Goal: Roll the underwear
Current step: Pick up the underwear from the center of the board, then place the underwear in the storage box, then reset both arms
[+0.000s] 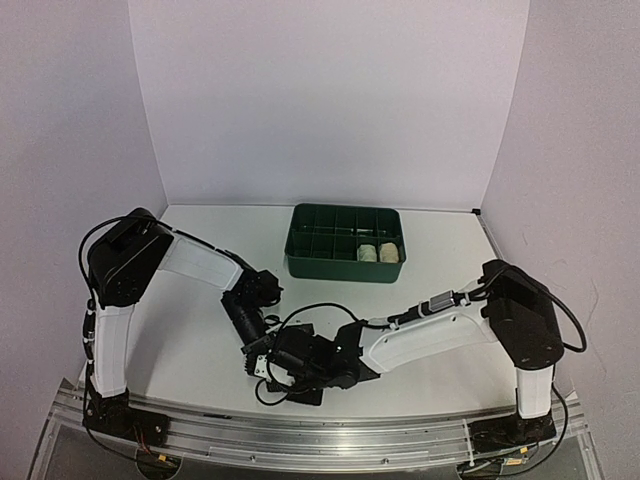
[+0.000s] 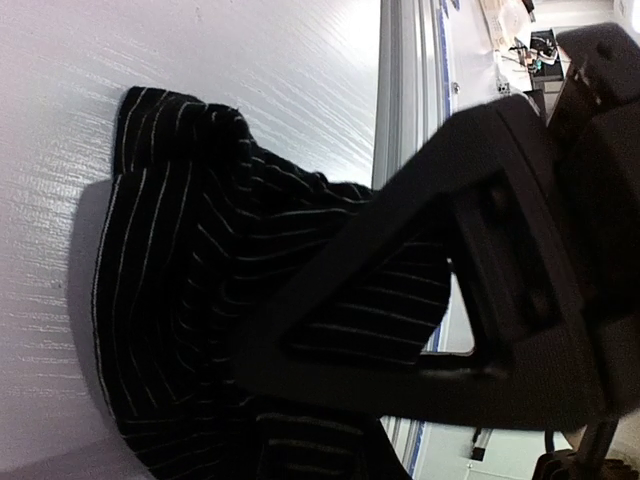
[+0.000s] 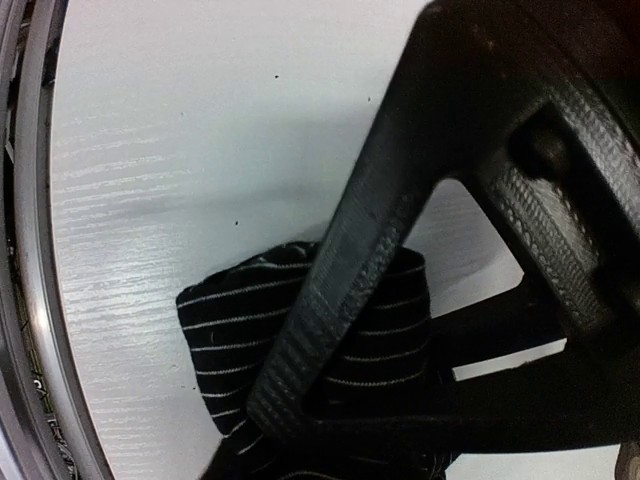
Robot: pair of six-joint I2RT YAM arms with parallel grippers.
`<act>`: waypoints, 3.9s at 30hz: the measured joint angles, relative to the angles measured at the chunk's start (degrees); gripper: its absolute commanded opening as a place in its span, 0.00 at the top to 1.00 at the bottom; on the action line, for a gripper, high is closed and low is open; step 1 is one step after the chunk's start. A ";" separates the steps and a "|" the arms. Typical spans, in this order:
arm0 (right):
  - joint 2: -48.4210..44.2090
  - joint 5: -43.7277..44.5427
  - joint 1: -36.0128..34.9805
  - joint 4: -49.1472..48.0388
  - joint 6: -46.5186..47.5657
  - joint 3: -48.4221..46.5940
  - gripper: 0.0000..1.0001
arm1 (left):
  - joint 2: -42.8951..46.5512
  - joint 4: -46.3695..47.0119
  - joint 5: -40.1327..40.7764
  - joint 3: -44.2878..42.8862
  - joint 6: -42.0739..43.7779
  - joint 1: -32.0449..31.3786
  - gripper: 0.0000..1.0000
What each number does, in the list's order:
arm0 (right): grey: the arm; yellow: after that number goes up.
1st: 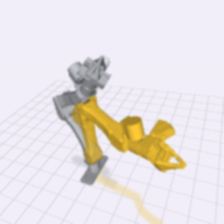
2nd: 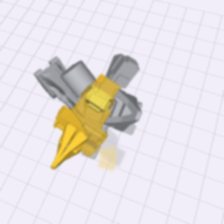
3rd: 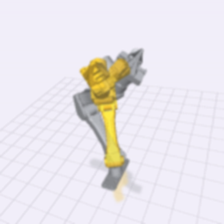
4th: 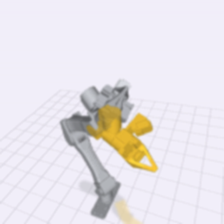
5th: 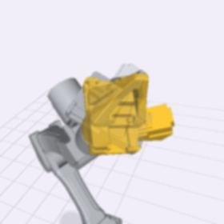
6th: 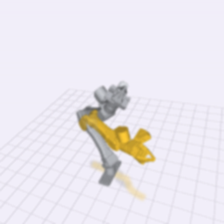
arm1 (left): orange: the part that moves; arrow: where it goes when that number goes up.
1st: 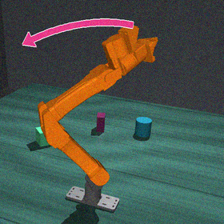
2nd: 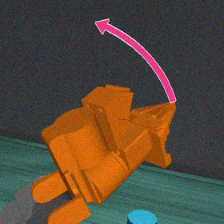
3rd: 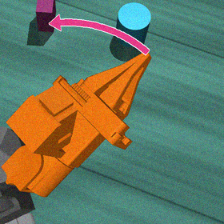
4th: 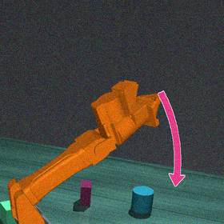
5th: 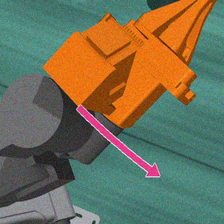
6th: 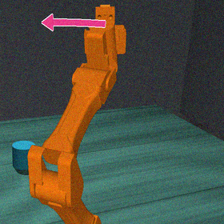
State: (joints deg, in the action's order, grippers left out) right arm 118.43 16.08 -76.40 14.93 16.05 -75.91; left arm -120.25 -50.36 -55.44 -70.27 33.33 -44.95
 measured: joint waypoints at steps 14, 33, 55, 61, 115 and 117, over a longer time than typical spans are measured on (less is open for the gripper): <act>-1.14 -2.75 6.72 6.11 -16.78 -1.83 1.00 | 2.04 -3.78 1.17 -12.49 0.65 15.48 0.27; -5.33 4.76 32.83 14.60 -40.51 -27.69 1.00 | 15.80 1.49 3.31 -14.79 -9.88 35.34 0.25; 22.73 27.28 32.45 27.04 -31.08 -54.34 1.00 | 18.21 4.44 5.91 -11.44 -10.87 35.19 0.25; 27.01 21.99 31.88 30.01 -35.74 -57.80 1.00 | 18.21 4.46 6.12 -11.38 -10.87 35.19 0.25; 10.73 5.26 35.82 33.05 -37.22 -46.94 0.30 | 25.81 5.06 6.03 -7.74 -11.51 39.65 0.24; 3.56 5.30 36.71 32.46 -35.88 -40.79 0.27 | 29.28 5.76 6.09 -6.00 -12.26 42.28 0.23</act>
State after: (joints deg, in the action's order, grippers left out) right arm 121.99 21.38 -39.69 47.39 -19.83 -116.70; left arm -90.96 -44.61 -49.35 -76.27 21.06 -2.67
